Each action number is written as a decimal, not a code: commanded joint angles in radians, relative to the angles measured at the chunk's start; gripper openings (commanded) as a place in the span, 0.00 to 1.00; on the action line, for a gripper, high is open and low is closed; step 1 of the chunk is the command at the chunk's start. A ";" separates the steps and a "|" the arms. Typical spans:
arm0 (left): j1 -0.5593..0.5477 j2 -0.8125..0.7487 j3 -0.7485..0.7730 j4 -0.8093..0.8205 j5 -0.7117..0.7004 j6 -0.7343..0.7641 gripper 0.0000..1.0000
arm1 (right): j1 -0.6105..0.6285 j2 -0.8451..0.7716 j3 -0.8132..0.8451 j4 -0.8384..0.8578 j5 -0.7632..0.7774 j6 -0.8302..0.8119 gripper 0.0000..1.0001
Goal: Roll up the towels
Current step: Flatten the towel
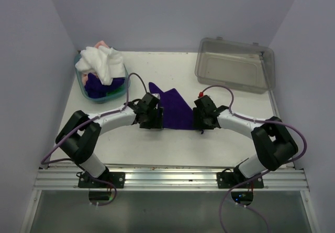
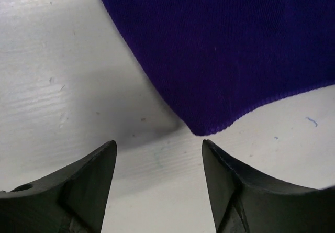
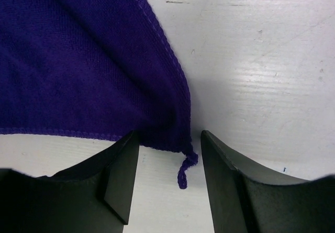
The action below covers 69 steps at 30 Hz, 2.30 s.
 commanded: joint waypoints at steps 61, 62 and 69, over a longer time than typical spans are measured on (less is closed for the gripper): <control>0.075 0.101 0.179 -0.078 -0.135 -0.025 0.53 | -0.051 -0.317 0.037 -0.161 0.120 0.020 0.50; 0.072 0.110 0.190 -0.078 -0.140 -0.032 0.53 | -0.052 -0.317 0.039 -0.164 0.123 0.020 0.50; 0.055 0.210 0.227 -0.077 -0.142 -0.042 0.52 | -0.052 -0.314 0.037 -0.170 0.124 0.023 0.50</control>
